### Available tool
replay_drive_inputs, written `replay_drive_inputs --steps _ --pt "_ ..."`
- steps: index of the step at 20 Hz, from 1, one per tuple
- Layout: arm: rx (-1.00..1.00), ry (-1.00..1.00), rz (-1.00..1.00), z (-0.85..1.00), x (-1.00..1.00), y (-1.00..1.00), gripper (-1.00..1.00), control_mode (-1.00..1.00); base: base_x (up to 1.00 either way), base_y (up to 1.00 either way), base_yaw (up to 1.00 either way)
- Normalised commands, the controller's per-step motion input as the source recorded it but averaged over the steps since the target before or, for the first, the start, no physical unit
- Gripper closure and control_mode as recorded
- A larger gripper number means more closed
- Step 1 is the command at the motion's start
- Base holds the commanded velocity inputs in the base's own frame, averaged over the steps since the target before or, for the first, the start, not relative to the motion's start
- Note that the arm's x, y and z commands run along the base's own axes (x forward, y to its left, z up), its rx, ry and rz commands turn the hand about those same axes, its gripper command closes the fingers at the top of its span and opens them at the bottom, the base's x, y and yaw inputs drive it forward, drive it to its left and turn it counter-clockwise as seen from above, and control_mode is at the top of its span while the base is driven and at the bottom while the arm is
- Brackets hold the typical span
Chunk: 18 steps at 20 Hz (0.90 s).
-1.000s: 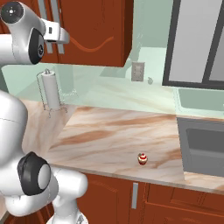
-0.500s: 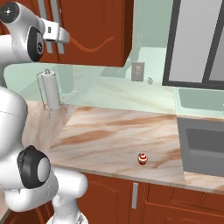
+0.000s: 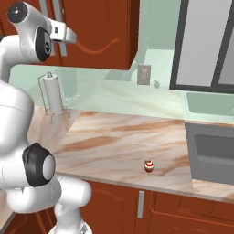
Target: Open the cabinet. Pick the bar soap and place it next to the sink. Then close the cabinet.
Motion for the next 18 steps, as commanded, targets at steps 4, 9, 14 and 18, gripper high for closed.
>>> replay_drive_inputs --steps 4,9,14,18 --pt "0.00 0.00 0.00 0.00 0.17 0.00 -1.00 -1.00 0.00 0.00 0.00" --pt "0.00 0.00 0.00 0.00 0.17 0.00 -1.00 -1.00 0.00 0.00 0.00" --pt "0.00 0.00 -0.01 -0.15 0.12 0.00 -1.00 -1.00 0.00 0.00 0.00" --pt "0.00 0.00 -0.02 -0.30 0.04 0.00 -1.00 -1.00 0.00 0.00 0.00"
